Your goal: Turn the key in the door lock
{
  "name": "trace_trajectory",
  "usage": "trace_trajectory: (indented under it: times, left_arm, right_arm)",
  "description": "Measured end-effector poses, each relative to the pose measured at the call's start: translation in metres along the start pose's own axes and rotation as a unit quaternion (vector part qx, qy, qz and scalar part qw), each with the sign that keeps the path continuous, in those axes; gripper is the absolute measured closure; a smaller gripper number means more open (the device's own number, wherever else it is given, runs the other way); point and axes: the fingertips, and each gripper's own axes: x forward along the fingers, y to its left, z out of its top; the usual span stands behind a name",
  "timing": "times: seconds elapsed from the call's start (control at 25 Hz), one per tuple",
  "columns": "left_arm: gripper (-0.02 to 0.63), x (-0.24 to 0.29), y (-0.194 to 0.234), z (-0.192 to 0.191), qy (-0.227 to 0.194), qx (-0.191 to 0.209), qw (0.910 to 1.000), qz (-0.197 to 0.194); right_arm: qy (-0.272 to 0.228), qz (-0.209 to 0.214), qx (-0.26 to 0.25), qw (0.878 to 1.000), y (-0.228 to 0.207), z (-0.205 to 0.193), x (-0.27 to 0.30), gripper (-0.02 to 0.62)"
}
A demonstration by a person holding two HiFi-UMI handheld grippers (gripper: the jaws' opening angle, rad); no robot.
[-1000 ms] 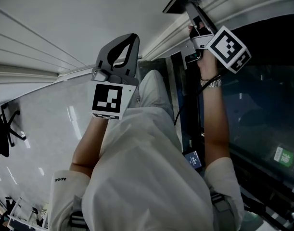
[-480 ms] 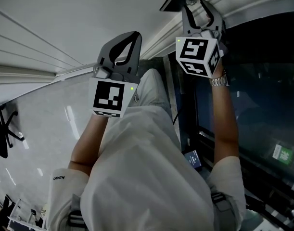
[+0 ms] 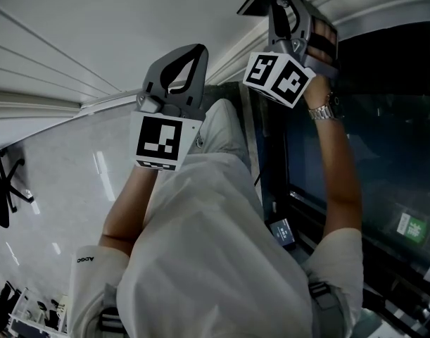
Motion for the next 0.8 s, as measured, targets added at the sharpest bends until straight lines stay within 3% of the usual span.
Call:
trace_trajectory:
  times: [0.24, 0.48, 0.8]
  left_arm:
    - [0.597, -0.001, 0.001, -0.001, 0.002, -0.001, 1.0000, 0.003]
    - [0.597, -0.002, 0.001, 0.001, 0.002, -0.001, 1.0000, 0.005]
    - [0.597, -0.003, 0.002, 0.002, 0.000, -0.005, 0.9999, 0.011]
  right_arm:
    - [0.016, -0.011, -0.009, 1.000, -0.001, -0.007, 0.004, 0.505]
    - [0.017, -0.007, 0.098, 0.995, -0.008, -0.008, 0.002, 0.506]
    - [0.014, 0.018, 0.257, 0.966, -0.014, -0.010, -0.001, 0.501]
